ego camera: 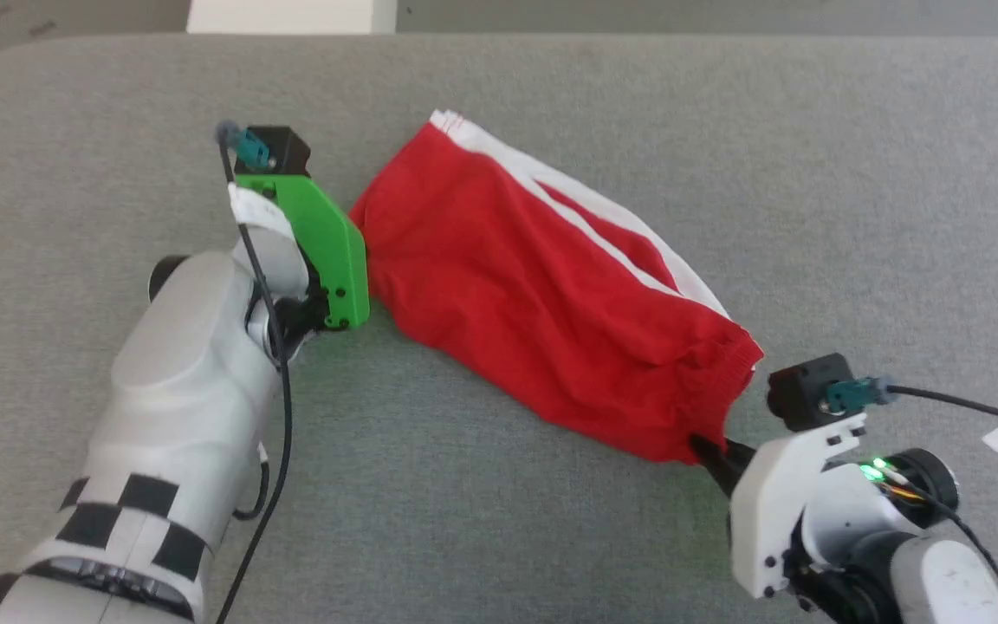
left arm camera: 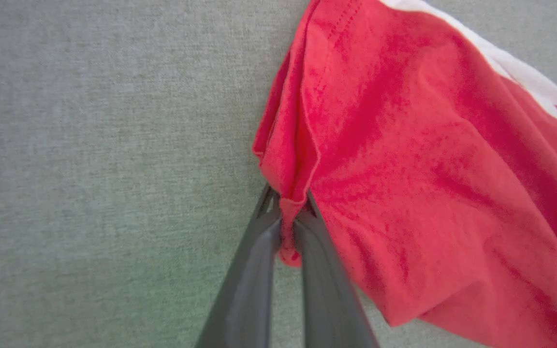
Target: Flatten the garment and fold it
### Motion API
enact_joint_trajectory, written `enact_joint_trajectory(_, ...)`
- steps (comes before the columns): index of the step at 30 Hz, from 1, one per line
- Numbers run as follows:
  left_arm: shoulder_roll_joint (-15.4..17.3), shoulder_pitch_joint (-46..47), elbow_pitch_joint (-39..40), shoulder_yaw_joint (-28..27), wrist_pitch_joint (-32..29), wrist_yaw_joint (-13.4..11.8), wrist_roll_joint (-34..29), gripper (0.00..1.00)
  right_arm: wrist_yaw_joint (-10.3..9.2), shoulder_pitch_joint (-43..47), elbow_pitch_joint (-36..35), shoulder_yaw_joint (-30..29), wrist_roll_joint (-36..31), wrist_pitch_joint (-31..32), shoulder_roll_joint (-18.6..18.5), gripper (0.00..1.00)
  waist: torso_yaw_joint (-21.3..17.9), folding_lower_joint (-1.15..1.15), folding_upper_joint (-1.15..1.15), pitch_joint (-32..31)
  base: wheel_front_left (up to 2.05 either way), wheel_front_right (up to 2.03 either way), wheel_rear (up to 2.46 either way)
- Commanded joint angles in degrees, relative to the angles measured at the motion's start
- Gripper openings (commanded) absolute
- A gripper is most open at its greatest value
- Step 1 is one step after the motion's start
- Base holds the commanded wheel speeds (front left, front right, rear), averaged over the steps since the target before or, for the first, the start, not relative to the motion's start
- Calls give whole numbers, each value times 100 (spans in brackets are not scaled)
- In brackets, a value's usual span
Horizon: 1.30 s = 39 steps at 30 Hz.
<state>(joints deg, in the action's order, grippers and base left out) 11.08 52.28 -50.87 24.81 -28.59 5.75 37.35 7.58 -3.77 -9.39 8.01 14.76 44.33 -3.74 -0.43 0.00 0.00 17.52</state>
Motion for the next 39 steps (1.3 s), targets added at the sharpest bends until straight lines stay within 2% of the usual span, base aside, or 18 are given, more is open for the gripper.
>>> enact_joint_trajectory(1,60,-119,57,-14,37,35,26,0,-9,28,-14,-34,106,64,-73,0,176,0,0,-239,0,0,0)
enact_joint_trajectory(9,210,-722,470,-160,144,45,288,0,-9,54,6,-173,666,480,-769,0,425,0,0,-600,0,0,0)
enact_joint_trajectory(14,280,-1160,831,-265,207,-45,434,0,-9,78,41,-179,909,693,-1141,0,502,0,0,-752,0,0,0)
enact_joint_trajectory(29,320,-2971,2137,-531,515,-615,791,0,-9,396,231,-103,1146,950,-1433,0,583,0,0,-1007,0,0,0)
enact_joint_trajectory(39,340,-4079,3119,-711,669,-1158,924,0,-9,437,354,-55,1084,960,-1559,0,580,0,0,-1038,0,0,0)
